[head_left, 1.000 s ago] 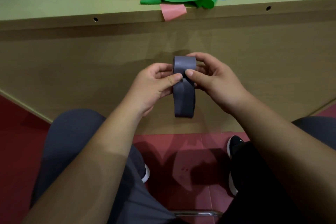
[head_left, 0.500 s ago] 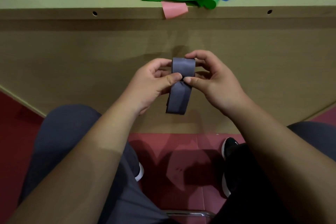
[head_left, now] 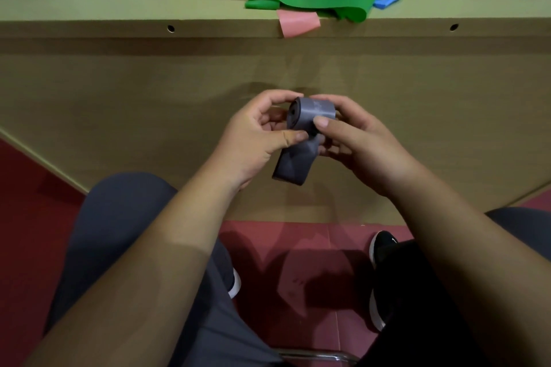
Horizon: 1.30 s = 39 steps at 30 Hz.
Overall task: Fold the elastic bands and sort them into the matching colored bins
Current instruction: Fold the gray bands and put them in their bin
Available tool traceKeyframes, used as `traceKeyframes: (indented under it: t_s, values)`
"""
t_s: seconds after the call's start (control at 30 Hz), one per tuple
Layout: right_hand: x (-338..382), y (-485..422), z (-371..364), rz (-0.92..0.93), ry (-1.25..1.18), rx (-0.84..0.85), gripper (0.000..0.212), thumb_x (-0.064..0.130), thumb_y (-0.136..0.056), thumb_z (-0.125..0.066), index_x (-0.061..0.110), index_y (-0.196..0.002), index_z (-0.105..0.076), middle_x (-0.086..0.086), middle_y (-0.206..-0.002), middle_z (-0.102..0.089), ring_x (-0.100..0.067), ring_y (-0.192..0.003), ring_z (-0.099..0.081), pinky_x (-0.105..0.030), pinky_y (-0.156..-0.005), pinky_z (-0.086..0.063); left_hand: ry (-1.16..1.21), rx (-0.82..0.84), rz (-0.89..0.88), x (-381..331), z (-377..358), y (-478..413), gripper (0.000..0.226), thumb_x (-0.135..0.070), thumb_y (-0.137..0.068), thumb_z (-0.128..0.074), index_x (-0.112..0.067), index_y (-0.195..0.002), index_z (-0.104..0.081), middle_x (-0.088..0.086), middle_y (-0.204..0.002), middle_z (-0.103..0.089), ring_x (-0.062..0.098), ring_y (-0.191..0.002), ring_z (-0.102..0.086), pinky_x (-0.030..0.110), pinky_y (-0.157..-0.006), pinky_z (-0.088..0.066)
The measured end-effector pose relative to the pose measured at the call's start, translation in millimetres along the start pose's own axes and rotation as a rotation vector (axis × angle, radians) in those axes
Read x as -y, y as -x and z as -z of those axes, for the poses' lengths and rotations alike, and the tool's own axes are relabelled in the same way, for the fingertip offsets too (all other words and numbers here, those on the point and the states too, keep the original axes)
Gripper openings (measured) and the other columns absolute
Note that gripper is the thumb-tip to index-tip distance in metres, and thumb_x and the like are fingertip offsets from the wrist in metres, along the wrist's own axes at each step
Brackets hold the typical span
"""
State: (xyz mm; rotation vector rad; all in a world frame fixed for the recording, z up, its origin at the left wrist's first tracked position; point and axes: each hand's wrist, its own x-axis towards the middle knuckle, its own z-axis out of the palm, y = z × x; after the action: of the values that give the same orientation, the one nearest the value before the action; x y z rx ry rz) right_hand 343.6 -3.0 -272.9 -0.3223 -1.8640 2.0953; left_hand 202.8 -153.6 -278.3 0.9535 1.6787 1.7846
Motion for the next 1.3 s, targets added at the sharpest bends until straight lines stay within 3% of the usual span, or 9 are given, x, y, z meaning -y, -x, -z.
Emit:
traceKeyframes:
  t_s: [0.27,0.33,0.43,0.67,0.87,0.93,1.0,1.13,1.3]
  values:
    - [-0.7,-2.4,4.1,-0.006,-0.062,-0.008,0.041,0.013,-0.096,-0.075,0.018,-0.135,-0.065,-0.006,-0.115,-0.072,-0.02,-0.102,-0.064,-0.036,-0.09,-0.051,-0.057,-0.015,0.016,-2.2,-0.2,1.6,0.065,0.017,-0.078,-0.08,-0.011,-0.134,-0.064,0.009,-0.121,-0.071,0.013,-0.107,-0.072,0.028,-0.092,-0.059]
    - [-1.6,-3.2,4.5,0.011,-0.05,-0.048,0.041,0.009,-0.094,-0.075,0.019,-0.132,-0.066,-0.004,-0.113,-0.074,-0.017,-0.101,-0.067,-0.034,-0.089,-0.055,-0.078,-0.04,0.021,-2.0,-0.1,1.8,0.063,0.014,-0.08,-0.081,-0.006,-0.136,-0.062,0.01,-0.124,-0.072,0.014,-0.11,-0.072,0.029,-0.095,-0.058]
    - [-4.2,-3.6,5.4,0.049,-0.019,-0.077,0.043,0.008,-0.091,-0.079,0.02,-0.131,-0.068,-0.008,-0.117,-0.074,-0.023,-0.109,-0.069,-0.045,-0.099,-0.056,-0.111,-0.06,0.004,-0.5,-1.4,3.5,0.056,0.002,-0.085,-0.083,-0.006,-0.137,-0.066,0.005,-0.129,-0.074,0.016,-0.12,-0.071,0.03,-0.104,-0.055]
    - [-2.1,-2.6,8.5,0.112,0.124,-0.112,0.048,0.011,-0.086,-0.085,0.025,-0.128,-0.069,-0.009,-0.129,-0.072,-0.025,-0.109,-0.07,-0.055,-0.107,-0.054,-0.158,-0.015,-0.007,-7.7,-8.4,8.7,0.056,-0.012,-0.099,-0.073,-0.01,-0.151,-0.055,-0.008,-0.145,-0.06,-0.017,-0.123,-0.056,0.008,-0.101,-0.044]
    - [-2.8,-0.2,5.6,0.152,0.276,-0.147,0.049,0.011,-0.091,-0.084,0.023,-0.134,-0.067,0.002,-0.125,-0.075,-0.016,-0.114,-0.071,-0.037,-0.104,-0.055,-0.307,-0.021,-0.023,-4.7,-6.6,7.9,0.049,-0.023,-0.103,-0.069,-0.016,-0.15,-0.058,-0.011,-0.138,-0.066,-0.014,-0.124,-0.057,0.014,-0.108,-0.044]
    - [-3.5,-1.0,5.1,0.135,0.294,-0.132,0.055,0.009,-0.091,-0.083,0.021,-0.141,-0.064,-0.004,-0.128,-0.074,-0.018,-0.115,-0.073,-0.034,-0.104,-0.057,-0.35,-0.065,-0.029,1.1,-6.8,5.8,0.045,-0.036,-0.102,-0.066,-0.02,-0.144,-0.066,-0.008,-0.127,-0.067,0.0,-0.121,-0.064,0.031,-0.11,-0.05]
    - [-5.1,-2.1,5.6,0.117,0.333,-0.095,0.064,0.001,-0.091,-0.081,0.022,-0.147,-0.059,-0.009,-0.131,-0.07,-0.023,-0.113,-0.074,-0.035,-0.104,-0.058,-0.368,-0.085,-0.008,4.0,-6.8,5.1,0.04,-0.047,-0.101,-0.06,-0.027,-0.133,-0.074,-0.006,-0.117,-0.067,0.007,-0.113,-0.068,0.04,-0.106,-0.054]
    - [-7.0,-3.7,7.8,0.111,0.514,-0.06,0.072,-0.004,-0.092,-0.075,0.032,-0.151,-0.055,0.006,-0.119,-0.067,-0.018,-0.095,-0.071,-0.032,-0.097,-0.059,-0.227,-0.062,0.064,3.0,-7.7,6.9,0.029,-0.039,-0.109,-0.054,-0.028,-0.123,-0.076,-0.008,-0.106,-0.078,0.009,-0.101,-0.072,0.032,-0.089,-0.056]
    - [-12.0,-4.9,7.3,0.132,0.622,-0.077,0.07,-0.001,-0.091,-0.074,0.037,-0.148,-0.056,0.008,-0.12,-0.068,-0.024,-0.097,-0.071,-0.041,-0.096,-0.06,-0.244,-0.117,0.071,3.1,-9.1,7.6,0.027,-0.04,-0.11,-0.053,-0.031,-0.114,-0.078,0.0,-0.104,-0.081,0.025,-0.101,-0.075,0.046,-0.091,-0.06]
